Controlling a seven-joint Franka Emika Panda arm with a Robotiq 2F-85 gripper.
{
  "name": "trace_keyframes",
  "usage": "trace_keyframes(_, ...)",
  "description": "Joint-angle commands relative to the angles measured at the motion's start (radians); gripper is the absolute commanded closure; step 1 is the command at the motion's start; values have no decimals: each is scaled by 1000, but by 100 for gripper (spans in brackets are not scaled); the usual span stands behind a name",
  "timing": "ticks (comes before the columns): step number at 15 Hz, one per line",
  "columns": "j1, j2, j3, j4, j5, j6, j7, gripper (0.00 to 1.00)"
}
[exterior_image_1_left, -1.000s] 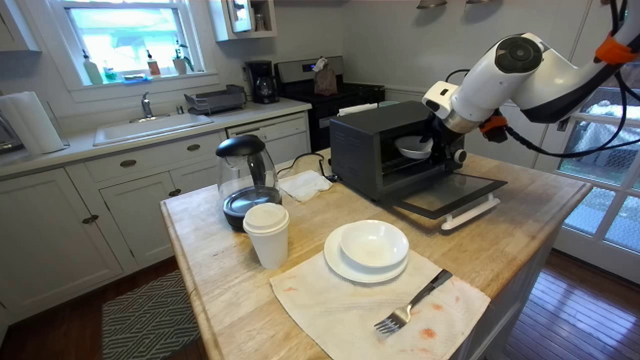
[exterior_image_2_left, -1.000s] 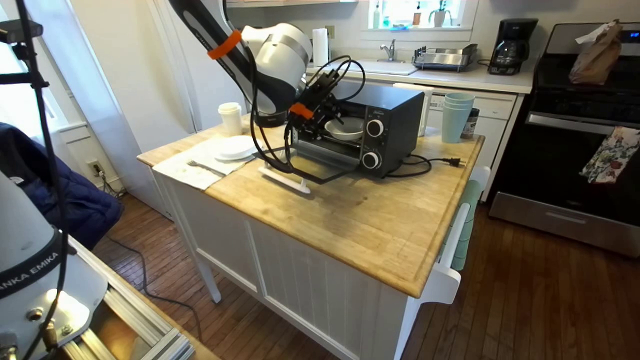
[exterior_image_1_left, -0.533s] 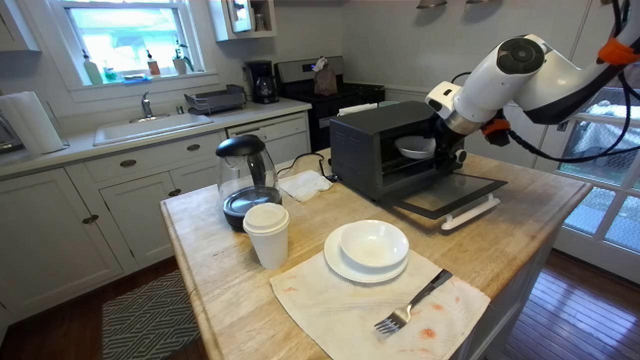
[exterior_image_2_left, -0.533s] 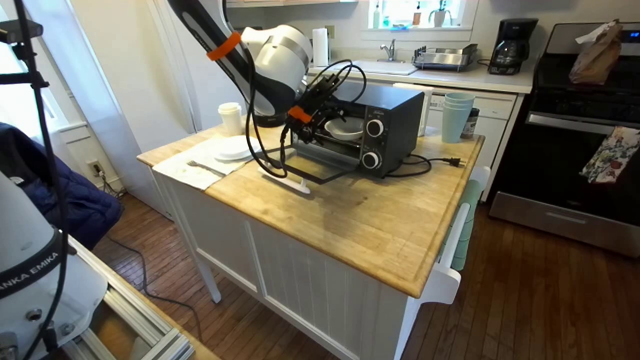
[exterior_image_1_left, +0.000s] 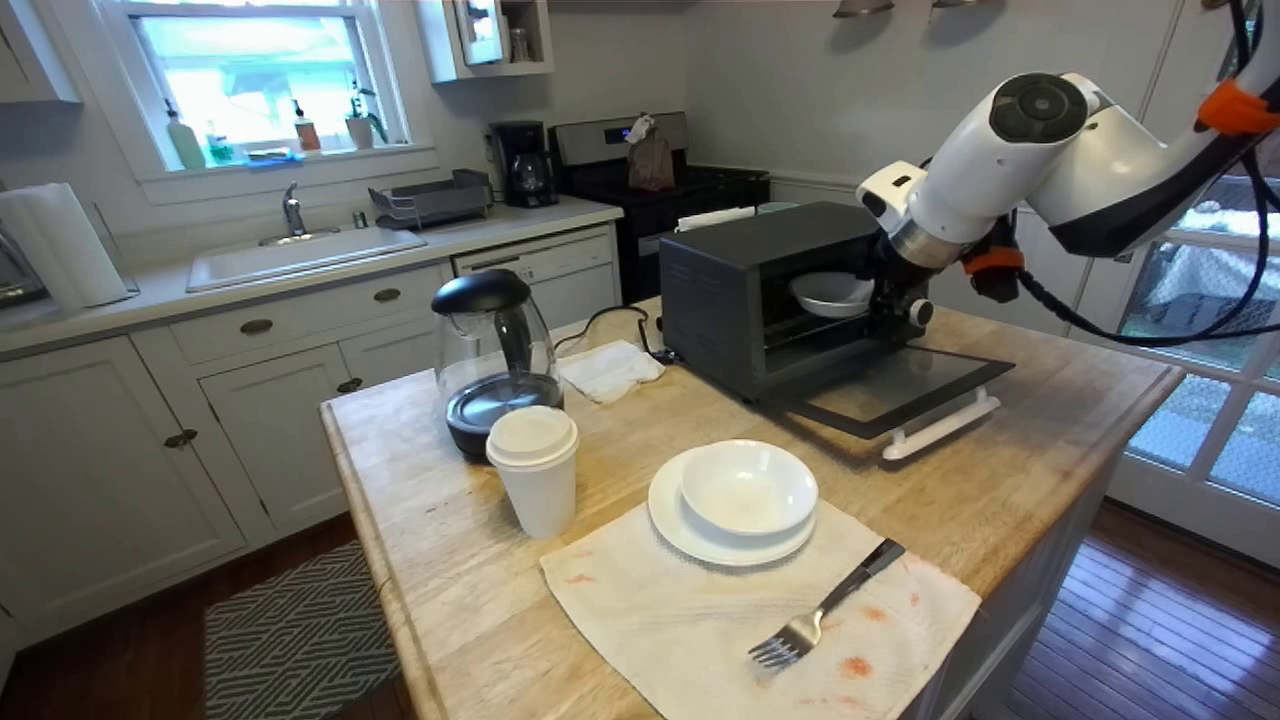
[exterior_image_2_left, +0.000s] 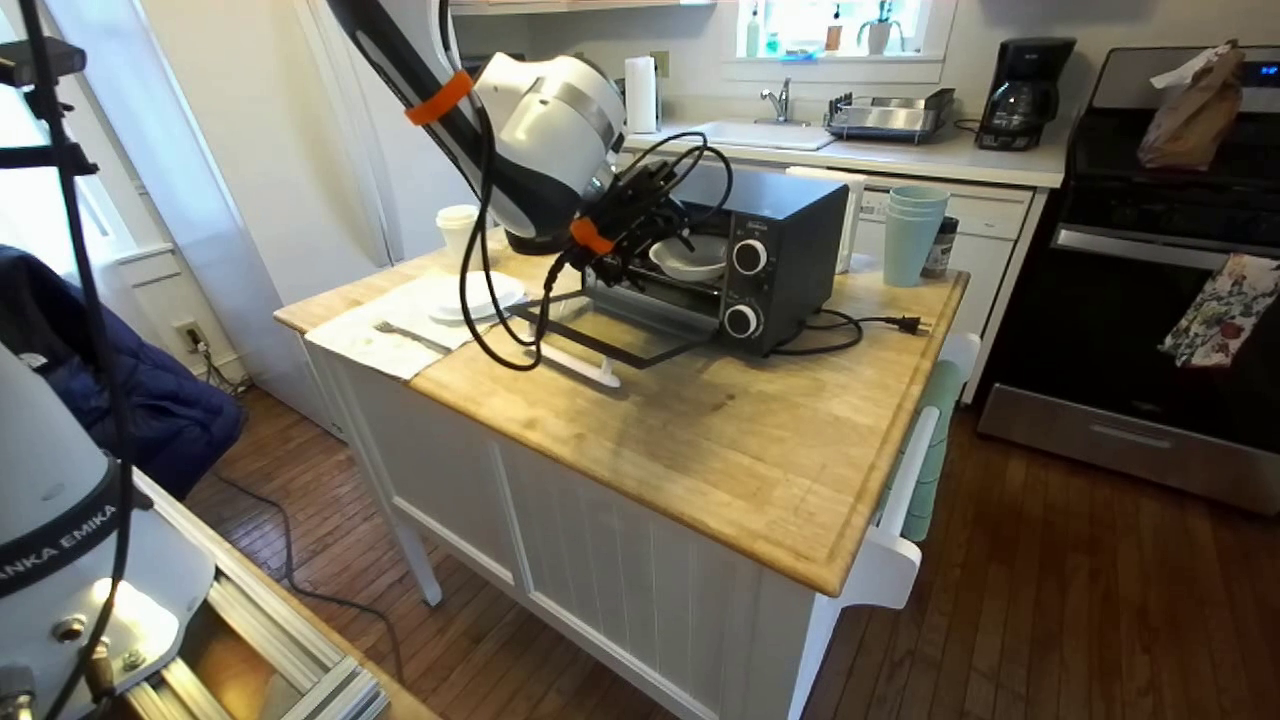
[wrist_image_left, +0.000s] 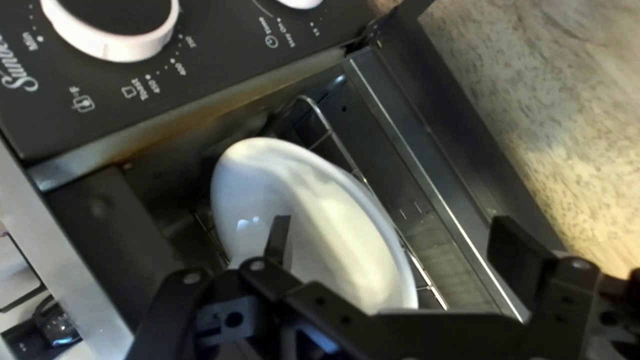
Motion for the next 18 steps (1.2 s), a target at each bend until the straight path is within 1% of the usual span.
trace_keyframes(1, 2, -46, -1, -57, 76, -16, 14, 0)
trace_keyframes(2, 5, -53, -2, -64, 92, -28, 20, 3)
trace_keyframes(3, 4, -60, -2, -70, 108, -32, 26, 17)
trace_keyframes(5, 2, -76, 0, -75, 122, -26, 47, 32)
trace_keyframes(7, 2, -92, 1, -83, 121, -21, 71, 36)
trace_keyframes(8, 6, -101, -1, -87, 119, -38, 81, 32)
trace_keyframes(9, 7, -111, -1, -97, 125, -41, 83, 13)
trace_keyframes(11, 8, -139, -3, -123, 127, -54, 83, 9)
trace_keyframes(12, 8, -157, -4, -142, 129, -62, 75, 2)
trace_keyframes(15, 7, -232, -10, -214, 116, -87, 47, 0)
trace_keyframes(18, 4, -296, -17, -268, 58, -87, 18, 0)
